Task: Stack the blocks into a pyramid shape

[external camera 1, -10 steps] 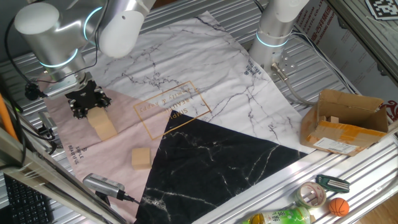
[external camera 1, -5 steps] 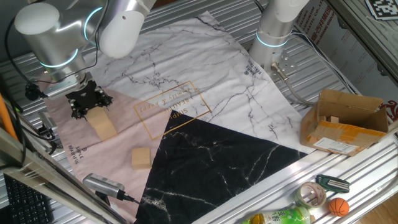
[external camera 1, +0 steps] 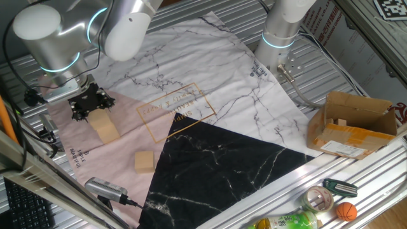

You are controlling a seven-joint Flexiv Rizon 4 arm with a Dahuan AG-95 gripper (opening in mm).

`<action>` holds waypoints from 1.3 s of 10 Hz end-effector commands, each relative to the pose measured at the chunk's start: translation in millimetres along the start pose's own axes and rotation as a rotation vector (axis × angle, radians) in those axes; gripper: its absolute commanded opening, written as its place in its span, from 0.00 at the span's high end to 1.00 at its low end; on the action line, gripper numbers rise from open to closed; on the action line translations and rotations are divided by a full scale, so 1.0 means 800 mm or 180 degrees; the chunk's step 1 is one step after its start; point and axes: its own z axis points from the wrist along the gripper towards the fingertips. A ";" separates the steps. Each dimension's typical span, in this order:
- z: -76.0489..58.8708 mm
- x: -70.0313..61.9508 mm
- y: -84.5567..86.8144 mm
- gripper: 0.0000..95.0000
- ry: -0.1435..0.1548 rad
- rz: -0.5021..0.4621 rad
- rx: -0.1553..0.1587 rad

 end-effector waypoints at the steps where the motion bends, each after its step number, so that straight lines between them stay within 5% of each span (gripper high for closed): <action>1: -0.003 0.000 0.000 0.20 -0.0002 0.0034 0.0006; 7: -0.038 -0.011 0.006 0.20 0.0002 0.0161 -0.0003; 10: -0.060 -0.035 0.012 0.20 0.0087 0.0730 0.0019; 11: -0.065 -0.052 0.014 0.40 0.0071 0.0992 0.0034; 13: -0.066 -0.081 0.016 0.40 0.0049 0.1455 0.0043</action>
